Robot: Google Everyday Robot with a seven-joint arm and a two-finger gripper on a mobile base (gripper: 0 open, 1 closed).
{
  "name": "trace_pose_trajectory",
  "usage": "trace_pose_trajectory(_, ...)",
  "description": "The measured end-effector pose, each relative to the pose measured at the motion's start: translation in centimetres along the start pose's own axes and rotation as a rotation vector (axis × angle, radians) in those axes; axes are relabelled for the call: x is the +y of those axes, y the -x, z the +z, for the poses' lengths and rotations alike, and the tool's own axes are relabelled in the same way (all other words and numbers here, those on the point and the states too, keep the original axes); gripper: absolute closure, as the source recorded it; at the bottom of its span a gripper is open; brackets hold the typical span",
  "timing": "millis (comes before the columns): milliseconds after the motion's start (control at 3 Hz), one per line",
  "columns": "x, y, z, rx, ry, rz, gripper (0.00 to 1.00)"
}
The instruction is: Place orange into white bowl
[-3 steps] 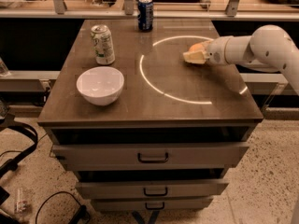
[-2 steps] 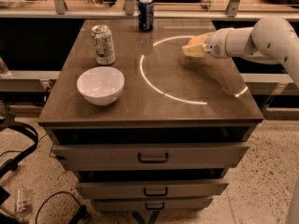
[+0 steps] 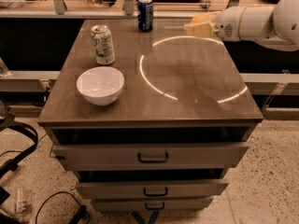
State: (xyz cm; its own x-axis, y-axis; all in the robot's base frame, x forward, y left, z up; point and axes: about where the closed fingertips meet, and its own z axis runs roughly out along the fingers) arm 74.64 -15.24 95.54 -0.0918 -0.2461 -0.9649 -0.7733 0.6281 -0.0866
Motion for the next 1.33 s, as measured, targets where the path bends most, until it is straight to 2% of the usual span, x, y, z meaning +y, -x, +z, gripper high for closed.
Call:
trace_pose_trajectory(333, 4.8, 2.0, -0.7, -0.073, 0.079, 0.021, 1.0)
trace_pose_trajectory(667, 10.3, 3.1, 0.1, -0.115, 0.182, 0.032, 1.0)
trace_pose_trajectory(1000, 15.6, 4.2, 1.6, -0.138, 0.293, 0.02, 1.0)
trace_pose_trajectory(1333, 19.7, 5.4, 3.2, -0.164, 0.396, 0.008, 1.0)
